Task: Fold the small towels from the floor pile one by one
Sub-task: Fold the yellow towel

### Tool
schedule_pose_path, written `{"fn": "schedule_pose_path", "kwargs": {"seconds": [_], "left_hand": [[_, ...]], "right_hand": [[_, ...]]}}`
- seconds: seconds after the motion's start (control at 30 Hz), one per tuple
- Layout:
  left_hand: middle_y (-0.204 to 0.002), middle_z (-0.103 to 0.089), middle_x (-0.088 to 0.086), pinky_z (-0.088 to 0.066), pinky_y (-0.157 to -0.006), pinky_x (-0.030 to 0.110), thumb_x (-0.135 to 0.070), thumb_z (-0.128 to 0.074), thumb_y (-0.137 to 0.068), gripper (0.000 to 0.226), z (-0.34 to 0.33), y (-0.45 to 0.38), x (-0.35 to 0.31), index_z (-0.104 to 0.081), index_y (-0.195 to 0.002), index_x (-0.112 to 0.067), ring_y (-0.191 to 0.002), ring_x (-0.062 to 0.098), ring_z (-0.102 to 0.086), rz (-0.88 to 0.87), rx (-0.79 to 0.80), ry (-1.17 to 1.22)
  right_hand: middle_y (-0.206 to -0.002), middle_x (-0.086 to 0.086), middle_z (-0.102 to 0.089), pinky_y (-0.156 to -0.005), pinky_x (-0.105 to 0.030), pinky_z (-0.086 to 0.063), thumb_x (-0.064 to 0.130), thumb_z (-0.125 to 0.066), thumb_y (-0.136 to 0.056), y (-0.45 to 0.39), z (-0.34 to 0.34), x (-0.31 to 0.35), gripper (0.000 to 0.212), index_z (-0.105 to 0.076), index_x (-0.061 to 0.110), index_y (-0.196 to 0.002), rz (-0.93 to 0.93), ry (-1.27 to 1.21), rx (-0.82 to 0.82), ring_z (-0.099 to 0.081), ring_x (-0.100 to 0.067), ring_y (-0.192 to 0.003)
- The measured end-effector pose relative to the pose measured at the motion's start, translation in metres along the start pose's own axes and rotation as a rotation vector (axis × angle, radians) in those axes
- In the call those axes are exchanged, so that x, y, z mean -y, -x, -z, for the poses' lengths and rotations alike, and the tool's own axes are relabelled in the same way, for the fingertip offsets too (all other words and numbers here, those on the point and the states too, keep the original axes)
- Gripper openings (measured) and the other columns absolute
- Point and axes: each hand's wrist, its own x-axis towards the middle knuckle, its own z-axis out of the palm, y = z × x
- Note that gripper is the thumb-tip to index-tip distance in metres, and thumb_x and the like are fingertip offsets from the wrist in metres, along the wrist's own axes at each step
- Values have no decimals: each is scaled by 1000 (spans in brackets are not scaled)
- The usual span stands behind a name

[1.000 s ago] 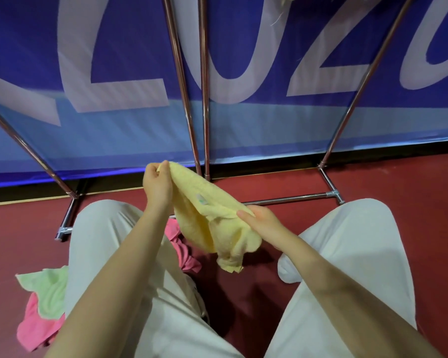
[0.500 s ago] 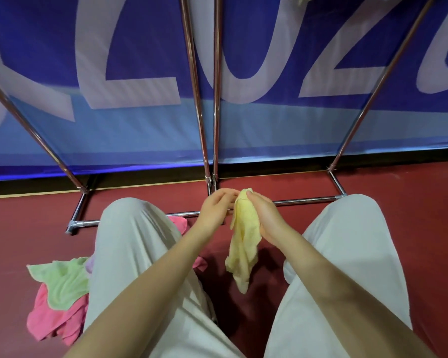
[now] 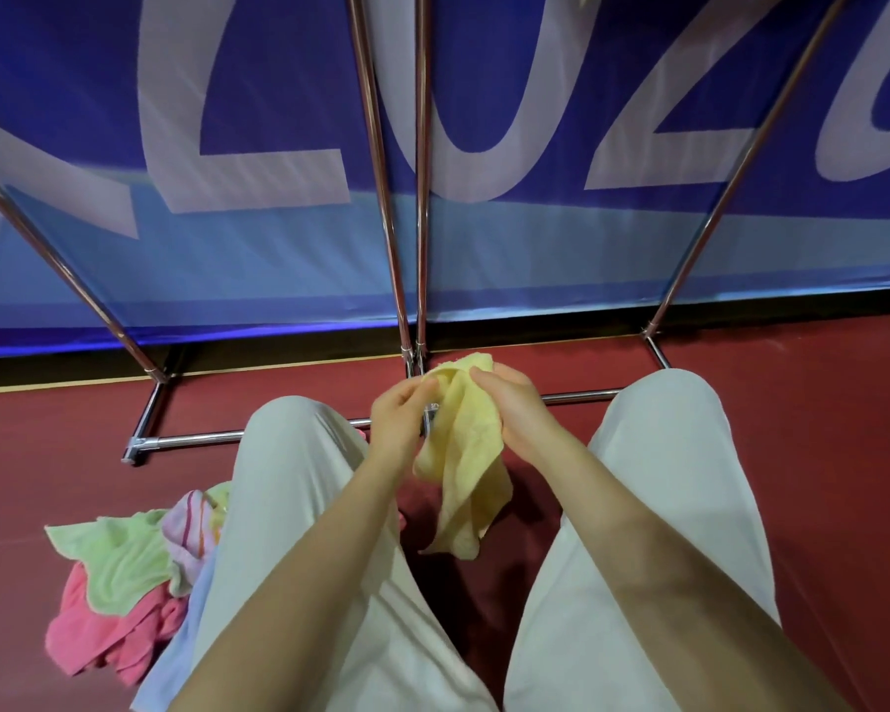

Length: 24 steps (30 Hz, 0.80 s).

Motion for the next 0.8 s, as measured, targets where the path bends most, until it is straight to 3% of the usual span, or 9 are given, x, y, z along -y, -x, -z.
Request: {"fn": "schedule_pose_path", "kwargs": {"seconds": [0.13, 0.2, 0.33, 0.47, 0.67, 0.8], "left_hand": [[-95, -74, 2, -51, -83, 28, -22, -61, -93, 15, 30, -12, -7, -74, -95, -14, -91, 16, -66, -59, -44, -11], [-93, -74, 3, -52, -84, 32, -28, -63, -91, 16, 39, -15, -7, -75, -91, -18, -91, 17, -66, -68, -36, 15], [-78, -66, -3, -49, -76, 38, -38, -64, -86, 19, 41, -14, -4, -71, -73, -27, -81, 19, -59, -20, -81, 70], [-76, -60, -7, -47, -77, 36, -37, -60, -91, 22, 36, -15, -3, -64, -71, -28, -82, 16, -54, 16, -109, 16], [-92, -63, -3, -48, -85, 33, -35, -55, -95, 16, 37, -19, -5, -64, -87, -25, -93, 15, -57, 61, -205, 11], [-88, -63, -4, -47, -87, 35, -32, -56, -95, 14, 45, -24, -3, -64, -86, -25, -91, 16, -56, 60, -282, 52]], "right_hand": [[-92, -1, -63, -73, -32, -44, 23, -60, -91, 0, 7, -9, 13, -61, 12, -99, 185, 668, 97, -60, -18, -86], [-93, 1, -62, -71, -28, -41, 26, -61, -91, 0, 10, -19, 18, -61, 12, -101, 231, 839, 153, -57, -14, -83], [-74, 11, -53, -58, -15, -34, 22, -55, -94, 1, 13, -31, 9, -59, 16, -88, 274, 842, 164, -47, 0, -66], [-65, 6, -47, -56, -23, -29, 25, -57, -93, -2, 21, -40, 27, -52, 16, -68, 264, 898, 169, -41, -7, -59], [-64, 4, -46, -59, -31, -30, 28, -57, -93, -5, 36, -56, 29, -49, 24, -65, 178, 896, 119, -42, -12, -60], [-61, 5, -41, -61, -34, -30, 33, -54, -94, -5, 46, -71, 37, -40, 22, -61, 100, 978, 115, -39, -14, -60]]}}
